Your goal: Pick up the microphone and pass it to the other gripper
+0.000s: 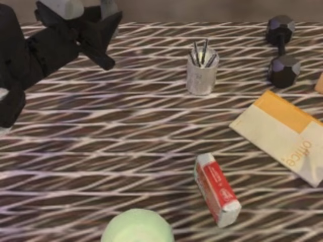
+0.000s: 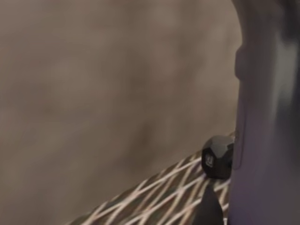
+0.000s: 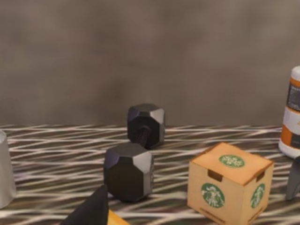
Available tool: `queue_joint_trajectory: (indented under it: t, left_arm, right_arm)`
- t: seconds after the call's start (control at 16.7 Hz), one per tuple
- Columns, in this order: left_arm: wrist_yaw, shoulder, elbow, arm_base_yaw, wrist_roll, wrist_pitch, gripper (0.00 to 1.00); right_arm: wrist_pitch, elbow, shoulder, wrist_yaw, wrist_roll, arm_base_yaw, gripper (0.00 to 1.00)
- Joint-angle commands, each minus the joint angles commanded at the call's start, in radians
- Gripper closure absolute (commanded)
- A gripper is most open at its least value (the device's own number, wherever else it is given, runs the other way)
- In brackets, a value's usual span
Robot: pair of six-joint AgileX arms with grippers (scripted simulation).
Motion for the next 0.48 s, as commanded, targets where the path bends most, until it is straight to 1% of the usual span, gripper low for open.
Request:
queue_joint_trajectory:
  t: [0.18, 0.24, 0.36, 0.48]
  left_arm:
    - [-0.005, 0.003, 0.005, -0.008, 0.0, -0.002, 1.0]
    - [-0.019, 0.002, 0.004, -0.022, 0.001, 0.0, 1.0]
    - [-0.075, -0.005, -0.002, -0.077, 0.001, 0.006, 1.0]
    - [-0.161, -0.017, -0.012, -0.159, 0.0, 0.012, 1.0]
  right_arm:
    - [0.0, 0.0, 0.0, 0.0, 0.0, 0.0, 0.0]
    - [0.0, 0.0, 0.0, 0.0, 0.0, 0.0, 0.0]
    - [0.0, 0.0, 0.0, 0.0, 0.0, 0.0, 0.0]
    - [0.0, 0.0, 0.0, 0.0, 0.0, 0.0, 0.0]
